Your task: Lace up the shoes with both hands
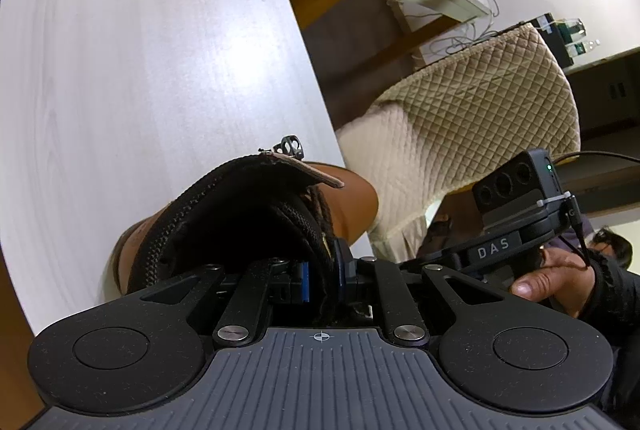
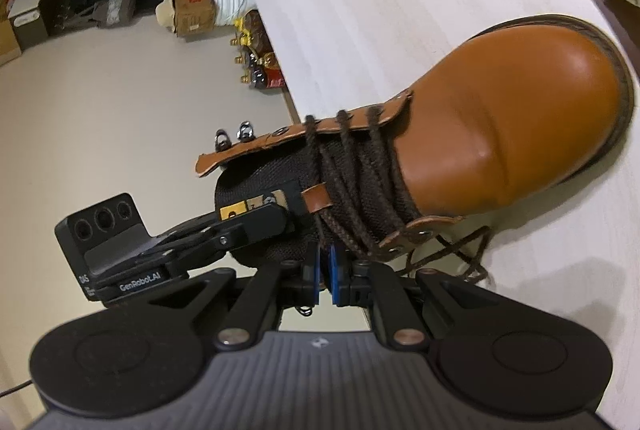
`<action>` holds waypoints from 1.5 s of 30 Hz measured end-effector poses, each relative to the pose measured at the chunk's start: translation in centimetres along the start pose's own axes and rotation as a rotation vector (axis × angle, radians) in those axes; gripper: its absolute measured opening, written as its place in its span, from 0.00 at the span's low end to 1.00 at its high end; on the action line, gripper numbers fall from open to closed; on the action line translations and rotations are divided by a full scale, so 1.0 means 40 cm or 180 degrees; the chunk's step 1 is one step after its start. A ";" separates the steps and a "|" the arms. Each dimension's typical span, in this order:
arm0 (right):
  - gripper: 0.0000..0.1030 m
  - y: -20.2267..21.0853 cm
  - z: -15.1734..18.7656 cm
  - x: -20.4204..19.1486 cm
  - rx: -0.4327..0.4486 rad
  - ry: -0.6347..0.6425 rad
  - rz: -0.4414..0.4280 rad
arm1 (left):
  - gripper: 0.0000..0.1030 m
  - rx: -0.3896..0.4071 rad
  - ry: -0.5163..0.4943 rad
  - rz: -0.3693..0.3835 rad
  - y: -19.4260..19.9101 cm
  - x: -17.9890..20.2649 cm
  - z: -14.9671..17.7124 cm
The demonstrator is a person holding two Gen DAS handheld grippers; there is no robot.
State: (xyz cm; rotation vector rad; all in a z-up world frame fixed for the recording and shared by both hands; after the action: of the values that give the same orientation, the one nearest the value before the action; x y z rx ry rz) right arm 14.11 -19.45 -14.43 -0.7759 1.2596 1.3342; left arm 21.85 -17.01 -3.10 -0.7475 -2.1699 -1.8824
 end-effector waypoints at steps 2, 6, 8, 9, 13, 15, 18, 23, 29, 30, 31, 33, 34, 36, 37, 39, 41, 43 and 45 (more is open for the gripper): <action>0.08 -0.012 -0.005 -0.006 0.0019 0.0089 0.0017 | 0.11 -0.0007 -0.0007 -0.0012 -0.001 0.001 0.001; 0.08 -0.029 -0.003 -0.010 -0.0038 0.0279 0.0124 | 0.10 -0.0016 -0.0008 -0.0026 0.000 -0.006 0.004; 0.09 -0.030 0.004 -0.010 -0.0103 0.0344 0.0157 | 0.11 -0.0016 -0.0001 -0.0024 0.000 -0.007 0.006; 0.09 -0.028 0.004 -0.012 -0.0107 0.0364 0.0163 | 0.11 -0.0015 0.0004 -0.0023 0.000 -0.008 0.005; 0.15 -0.018 0.001 -0.029 -0.0123 0.0476 0.0198 | 0.11 -0.0007 0.0013 -0.0019 0.000 -0.010 0.004; 0.17 -0.013 0.000 -0.038 -0.0127 0.0541 0.0235 | 0.11 -0.0005 0.0007 -0.0016 0.000 -0.009 0.004; 0.18 -0.002 0.000 -0.048 -0.0143 0.0615 0.0282 | 0.11 -0.0003 0.0009 -0.0015 0.000 -0.011 0.004; 0.19 0.010 0.011 -0.070 -0.0226 0.0935 0.0445 | 0.11 0.0001 0.0013 -0.0017 -0.001 -0.013 0.003; 0.16 0.010 0.027 -0.089 -0.0331 0.1353 0.0635 | 0.11 0.0005 0.0017 -0.0018 -0.001 -0.016 0.006; 0.06 0.007 0.028 -0.092 -0.0322 0.1409 0.0666 | 0.11 0.0005 0.0022 -0.0013 -0.001 -0.015 0.005; 0.04 0.003 0.029 -0.093 -0.0327 0.1421 0.0668 | 0.11 0.0007 0.0039 -0.0002 -0.001 -0.015 0.005; 0.04 -0.005 0.031 -0.092 -0.0334 0.1402 0.0643 | 0.11 0.0011 0.0076 0.0022 -0.001 -0.017 0.005; 0.04 -0.009 0.030 -0.089 -0.0329 0.1319 0.0591 | 0.11 0.0013 0.0089 0.0028 -0.002 -0.018 0.006; 0.04 -0.016 0.027 -0.080 -0.0309 0.1171 0.0525 | 0.11 0.0020 0.0109 0.0034 -0.002 -0.020 0.007; 0.04 -0.016 0.025 -0.075 -0.0291 0.1094 0.0492 | 0.11 0.0022 0.0117 0.0035 -0.002 -0.021 0.008; 0.04 -0.007 0.019 -0.064 -0.0214 0.0926 0.0432 | 0.11 0.0023 0.0129 0.0030 -0.003 -0.023 0.008; 0.04 0.001 0.017 -0.056 -0.0169 0.0790 0.0383 | 0.11 0.0021 0.0131 0.0034 -0.003 -0.021 0.008; 0.04 0.008 0.018 -0.045 -0.0131 0.0637 0.0313 | 0.11 0.0022 0.0132 0.0041 -0.003 -0.021 0.007; 0.04 0.016 0.015 -0.030 -0.0089 0.0454 0.0228 | 0.11 0.0023 0.0132 0.0048 -0.004 -0.020 0.005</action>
State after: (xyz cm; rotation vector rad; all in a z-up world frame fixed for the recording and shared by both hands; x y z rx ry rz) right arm 13.88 -19.11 -13.00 -0.8650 1.3948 1.3761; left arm 22.51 -17.02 -3.63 -0.7151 -2.1391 -1.8649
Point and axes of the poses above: each gripper's, at about its wrist camera, not at the fingertips, and y roughly against the way its jaws point, x to its right, z to its underside, the point moved 7 cm from there along -y, roughly the way its jaws point, and after that the axes turned 12 degrees about -z, right-handed, at the moved point
